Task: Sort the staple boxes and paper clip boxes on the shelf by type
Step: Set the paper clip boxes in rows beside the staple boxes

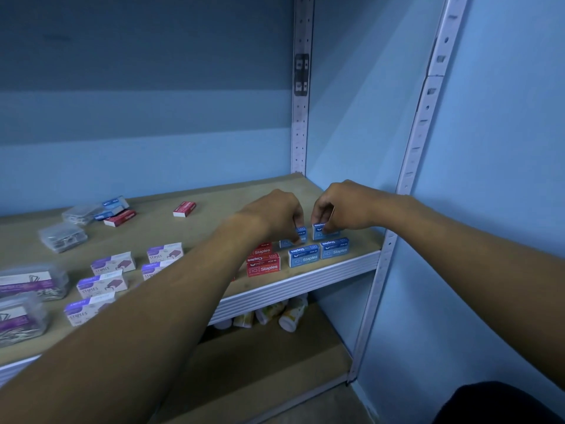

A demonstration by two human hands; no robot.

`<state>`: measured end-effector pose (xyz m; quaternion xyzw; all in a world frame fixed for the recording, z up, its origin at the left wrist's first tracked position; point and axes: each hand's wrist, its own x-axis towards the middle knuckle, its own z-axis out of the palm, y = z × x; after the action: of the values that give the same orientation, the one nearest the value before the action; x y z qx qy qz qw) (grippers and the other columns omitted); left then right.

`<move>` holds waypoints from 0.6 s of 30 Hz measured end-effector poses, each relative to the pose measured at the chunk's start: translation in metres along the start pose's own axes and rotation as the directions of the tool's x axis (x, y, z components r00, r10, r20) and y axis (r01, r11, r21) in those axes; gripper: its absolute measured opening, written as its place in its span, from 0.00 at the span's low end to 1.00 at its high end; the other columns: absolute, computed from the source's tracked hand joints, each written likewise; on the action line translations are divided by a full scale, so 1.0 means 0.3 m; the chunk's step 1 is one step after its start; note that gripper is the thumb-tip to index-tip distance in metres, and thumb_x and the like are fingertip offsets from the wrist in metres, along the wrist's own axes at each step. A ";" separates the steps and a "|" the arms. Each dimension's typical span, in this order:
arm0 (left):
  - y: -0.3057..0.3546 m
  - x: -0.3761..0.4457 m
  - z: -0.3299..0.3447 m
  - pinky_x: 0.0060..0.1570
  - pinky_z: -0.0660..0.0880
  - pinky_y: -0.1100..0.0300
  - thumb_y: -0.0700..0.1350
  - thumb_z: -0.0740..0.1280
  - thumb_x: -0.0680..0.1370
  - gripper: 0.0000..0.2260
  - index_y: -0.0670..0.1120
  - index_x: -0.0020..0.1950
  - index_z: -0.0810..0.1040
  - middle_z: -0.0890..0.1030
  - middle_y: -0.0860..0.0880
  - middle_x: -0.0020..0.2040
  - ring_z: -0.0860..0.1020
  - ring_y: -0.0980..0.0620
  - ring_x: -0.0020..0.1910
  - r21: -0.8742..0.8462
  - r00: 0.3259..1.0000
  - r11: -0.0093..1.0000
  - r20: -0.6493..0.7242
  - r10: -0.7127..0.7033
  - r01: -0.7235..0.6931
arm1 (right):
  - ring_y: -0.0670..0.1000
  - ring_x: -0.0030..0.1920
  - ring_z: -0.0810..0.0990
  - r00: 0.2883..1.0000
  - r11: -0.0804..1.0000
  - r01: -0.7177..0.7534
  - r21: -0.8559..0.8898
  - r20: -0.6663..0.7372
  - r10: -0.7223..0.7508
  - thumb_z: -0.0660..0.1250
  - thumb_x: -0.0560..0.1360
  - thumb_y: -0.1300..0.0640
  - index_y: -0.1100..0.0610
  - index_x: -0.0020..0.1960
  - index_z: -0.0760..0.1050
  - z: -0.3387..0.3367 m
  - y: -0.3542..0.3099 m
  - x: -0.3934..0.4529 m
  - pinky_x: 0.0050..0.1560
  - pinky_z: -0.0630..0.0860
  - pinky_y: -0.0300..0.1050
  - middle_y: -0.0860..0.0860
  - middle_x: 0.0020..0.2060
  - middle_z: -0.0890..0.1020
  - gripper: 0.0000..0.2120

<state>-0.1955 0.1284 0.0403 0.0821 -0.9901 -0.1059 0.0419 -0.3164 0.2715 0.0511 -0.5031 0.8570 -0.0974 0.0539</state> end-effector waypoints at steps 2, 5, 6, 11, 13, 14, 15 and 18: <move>0.007 -0.002 0.004 0.53 0.79 0.53 0.48 0.78 0.69 0.11 0.49 0.50 0.83 0.83 0.51 0.48 0.81 0.51 0.49 0.002 1.000 1.000 0.013 -0.001 0.001 | 0.40 0.44 0.81 1.000 1.000 -0.003 0.009 0.003 0.003 0.78 0.69 0.59 0.46 0.47 0.85 0.009 0.002 -0.005 0.47 0.76 0.36 0.42 0.42 0.85 0.10; 0.012 -0.005 0.011 0.54 0.79 0.52 0.46 0.77 0.70 0.11 0.49 0.51 0.83 0.83 0.50 0.49 0.81 0.50 0.49 0.013 1.000 1.000 0.030 -0.004 0.004 | 0.41 0.44 0.82 1.000 1.000 -0.011 0.023 0.011 0.011 0.78 0.69 0.59 0.45 0.45 0.84 0.018 0.004 -0.010 0.48 0.77 0.38 0.42 0.42 0.85 0.10; 0.012 -0.006 0.013 0.54 0.79 0.52 0.46 0.77 0.70 0.11 0.49 0.51 0.83 0.83 0.50 0.49 0.81 0.50 0.50 0.014 1.000 1.000 0.030 -0.005 0.005 | 0.41 0.45 0.82 1.000 1.000 -0.011 0.027 0.015 0.010 0.78 0.69 0.59 0.44 0.43 0.84 0.021 0.004 -0.011 0.48 0.78 0.38 0.42 0.42 0.85 0.10; 0.010 -0.014 0.013 0.55 0.79 0.51 0.47 0.77 0.71 0.10 0.49 0.50 0.83 0.83 0.50 0.49 0.81 0.50 0.49 0.012 1.000 1.000 0.026 0.003 -0.003 | 0.41 0.45 0.82 1.000 0.999 -0.006 0.035 0.015 0.006 0.78 0.69 0.59 0.44 0.44 0.83 0.025 0.008 -0.018 0.47 0.77 0.37 0.43 0.42 0.85 0.10; 0.004 -0.022 0.003 0.53 0.79 0.51 0.49 0.77 0.70 0.09 0.50 0.48 0.83 0.83 0.51 0.47 0.81 0.51 0.48 -0.001 1.000 1.000 0.020 0.003 -0.003 | 0.41 0.44 0.82 1.000 0.999 -0.005 0.037 0.017 0.005 0.78 0.69 0.57 0.45 0.47 0.84 0.019 0.012 -0.022 0.47 0.76 0.37 0.42 0.42 0.85 0.10; -0.001 -0.027 -0.005 0.53 0.79 0.51 0.50 0.77 0.70 0.09 0.50 0.48 0.84 0.83 0.52 0.47 0.81 0.51 0.48 -0.010 1.000 1.000 0.011 0.002 -0.002 | 0.40 0.44 0.81 1.000 0.999 -0.005 0.040 0.010 0.005 0.78 0.69 0.56 0.45 0.48 0.84 0.013 0.014 -0.023 0.46 0.75 0.36 0.42 0.41 0.85 0.10; -0.008 -0.033 -0.014 0.53 0.79 0.51 0.51 0.77 0.70 0.09 0.50 0.47 0.84 0.83 0.52 0.46 0.81 0.52 0.47 -0.018 1.000 1.000 -0.001 0.002 -0.002 | 0.39 0.43 0.81 1.000 0.999 -0.003 0.043 -0.002 0.003 0.78 0.69 0.55 0.45 0.49 0.84 0.007 0.016 -0.024 0.47 0.75 0.37 0.42 0.41 0.84 0.10; -0.031 -0.057 -0.038 0.53 0.78 0.52 0.54 0.74 0.73 0.08 0.50 0.46 0.84 0.83 0.53 0.47 0.81 0.53 0.48 -0.030 0.999 1.000 -0.039 0.000 -0.002 | 0.39 0.44 0.80 0.999 0.999 0.018 0.036 -0.035 -0.017 0.75 0.71 0.52 0.44 0.48 0.84 -0.007 0.019 -0.021 0.50 0.76 0.39 0.41 0.41 0.84 0.06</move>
<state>-0.1761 0.1201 0.0484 0.0829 -0.9874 -0.1193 0.0623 -0.3187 0.2799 0.0519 -0.5078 0.8515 -0.1219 0.0474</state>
